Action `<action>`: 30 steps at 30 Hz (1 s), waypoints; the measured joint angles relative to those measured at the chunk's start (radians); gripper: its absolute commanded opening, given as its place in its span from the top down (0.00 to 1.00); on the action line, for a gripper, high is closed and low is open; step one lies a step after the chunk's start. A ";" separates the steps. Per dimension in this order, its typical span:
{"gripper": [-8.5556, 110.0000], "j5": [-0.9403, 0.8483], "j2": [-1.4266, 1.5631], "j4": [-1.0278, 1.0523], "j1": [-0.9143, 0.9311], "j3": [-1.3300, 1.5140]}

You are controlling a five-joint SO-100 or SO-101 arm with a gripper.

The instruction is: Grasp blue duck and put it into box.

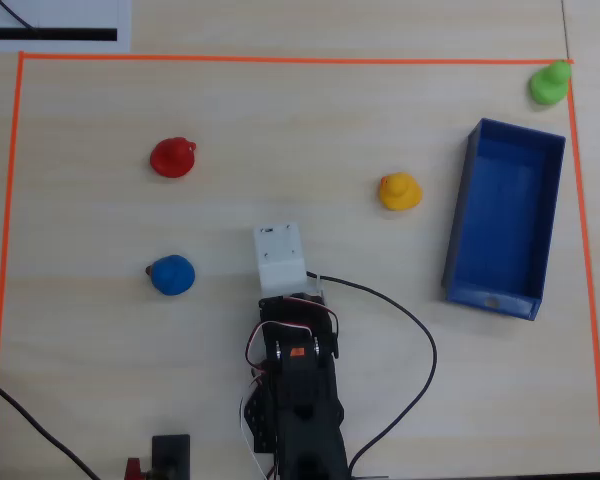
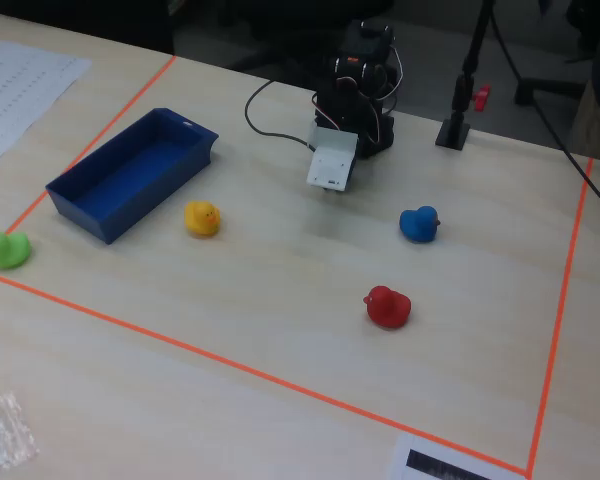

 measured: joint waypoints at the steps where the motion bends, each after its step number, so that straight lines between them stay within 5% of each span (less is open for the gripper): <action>1: 0.89 0.000 0.000 0.000 0.000 0.000; 30: 0.93 0.000 0.000 0.000 0.000 0.000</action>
